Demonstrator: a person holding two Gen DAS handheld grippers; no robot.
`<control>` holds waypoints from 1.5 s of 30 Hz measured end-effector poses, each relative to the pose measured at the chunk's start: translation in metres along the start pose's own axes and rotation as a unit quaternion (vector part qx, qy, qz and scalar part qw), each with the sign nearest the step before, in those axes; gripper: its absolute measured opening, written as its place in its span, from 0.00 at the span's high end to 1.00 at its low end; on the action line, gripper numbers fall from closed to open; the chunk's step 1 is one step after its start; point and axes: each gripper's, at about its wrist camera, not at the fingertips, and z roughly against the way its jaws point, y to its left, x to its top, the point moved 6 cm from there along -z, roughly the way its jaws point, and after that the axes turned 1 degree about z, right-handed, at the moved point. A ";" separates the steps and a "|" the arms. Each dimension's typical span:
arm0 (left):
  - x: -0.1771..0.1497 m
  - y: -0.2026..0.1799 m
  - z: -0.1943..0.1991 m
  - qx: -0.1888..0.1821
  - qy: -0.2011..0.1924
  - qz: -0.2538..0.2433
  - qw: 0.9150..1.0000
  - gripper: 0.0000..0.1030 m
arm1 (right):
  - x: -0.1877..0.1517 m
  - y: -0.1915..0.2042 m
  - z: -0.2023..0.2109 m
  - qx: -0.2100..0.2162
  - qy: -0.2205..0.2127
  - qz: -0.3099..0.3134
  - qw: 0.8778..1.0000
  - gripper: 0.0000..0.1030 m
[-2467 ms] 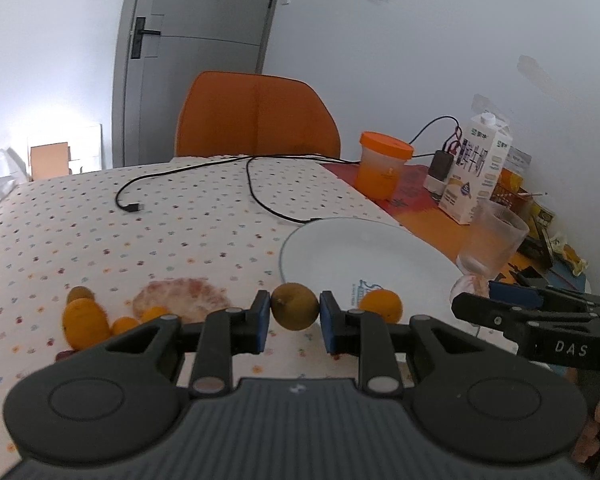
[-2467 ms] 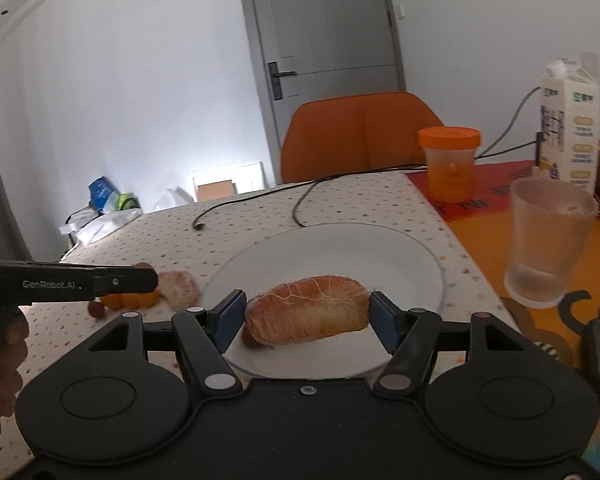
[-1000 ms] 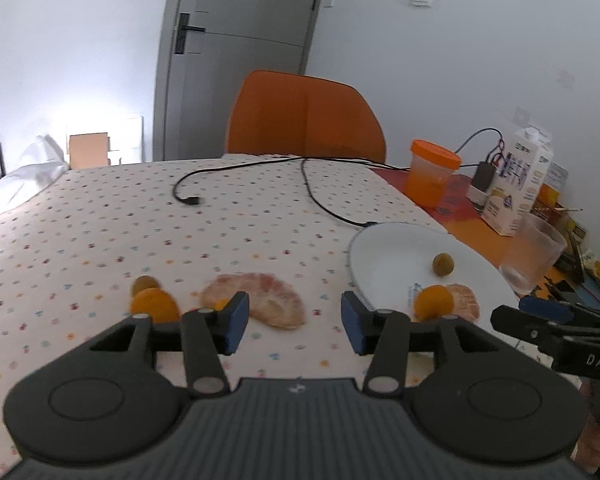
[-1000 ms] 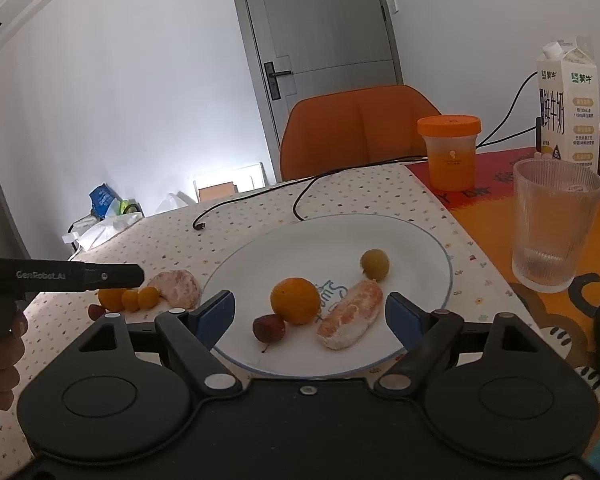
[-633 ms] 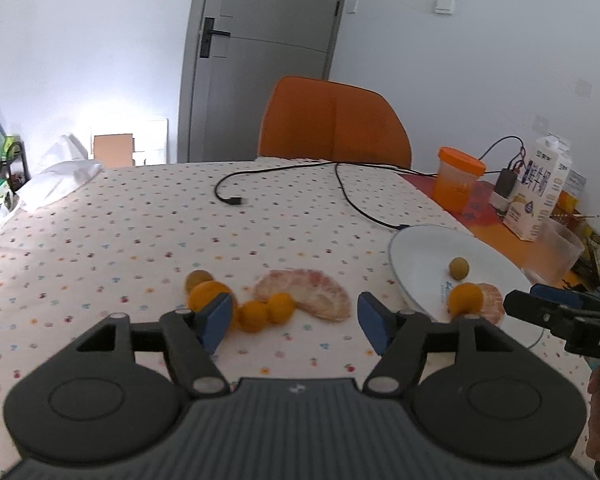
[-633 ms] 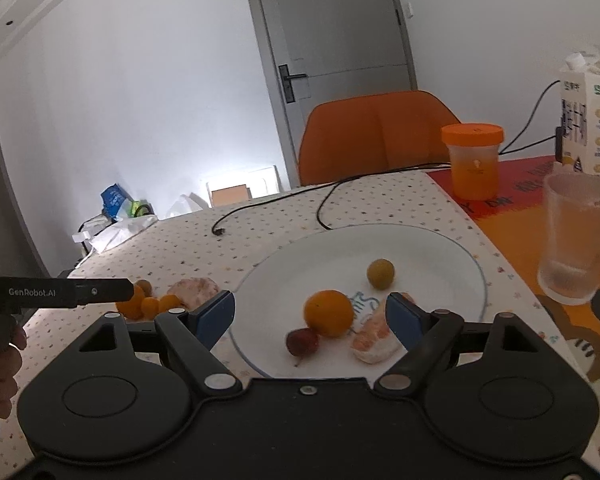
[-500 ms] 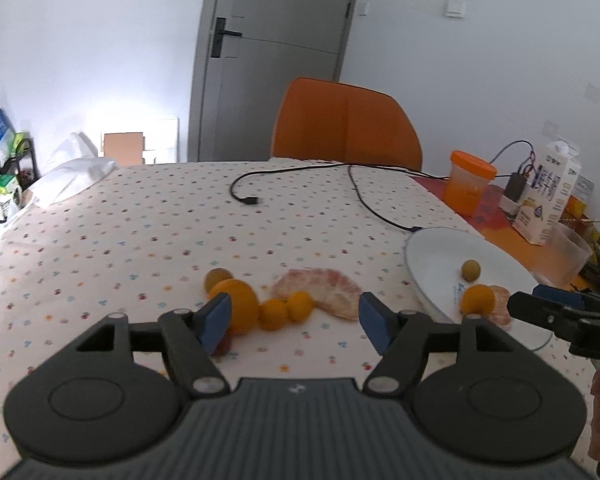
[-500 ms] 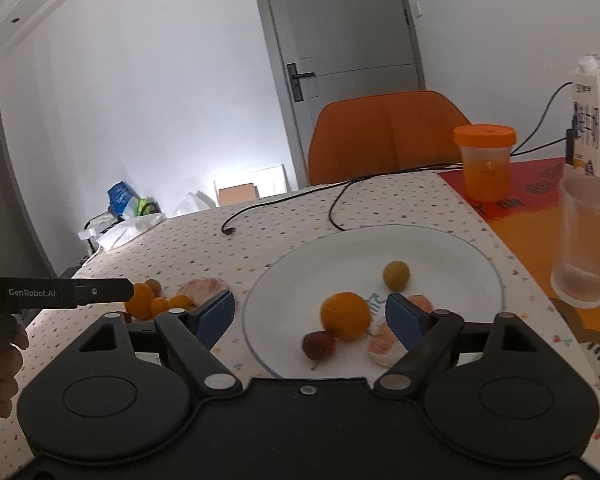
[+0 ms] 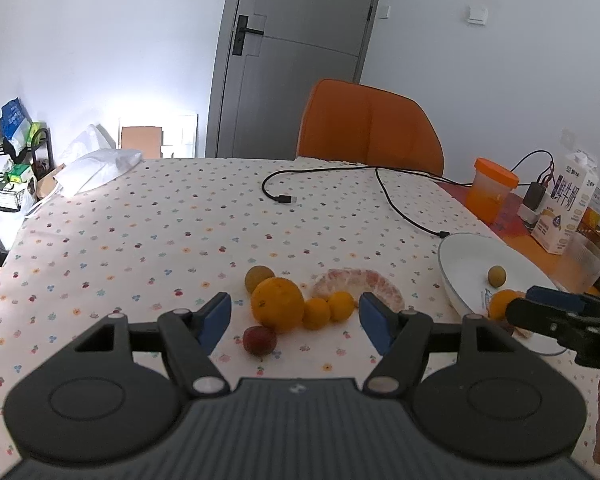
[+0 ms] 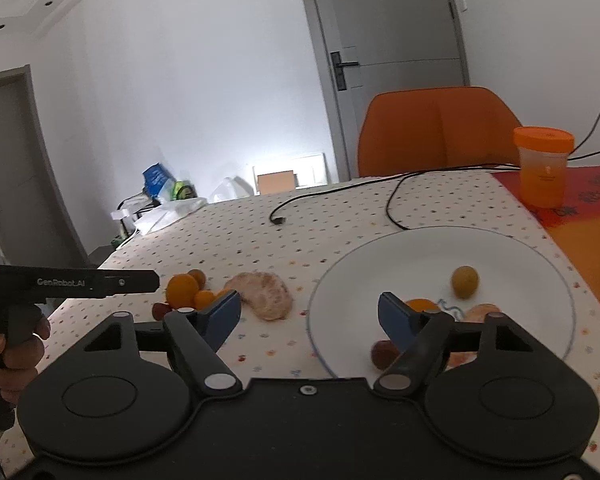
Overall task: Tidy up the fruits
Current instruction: 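Move both open tools back to the remaining fruit pile, then close the left tool on the dark red fruit while the right tool grasps a kumquat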
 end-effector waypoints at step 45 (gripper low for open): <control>-0.018 0.066 -0.032 -0.008 0.034 0.092 0.995 0.80 | -0.001 0.069 -0.107 0.079 0.083 0.045 0.992 0.65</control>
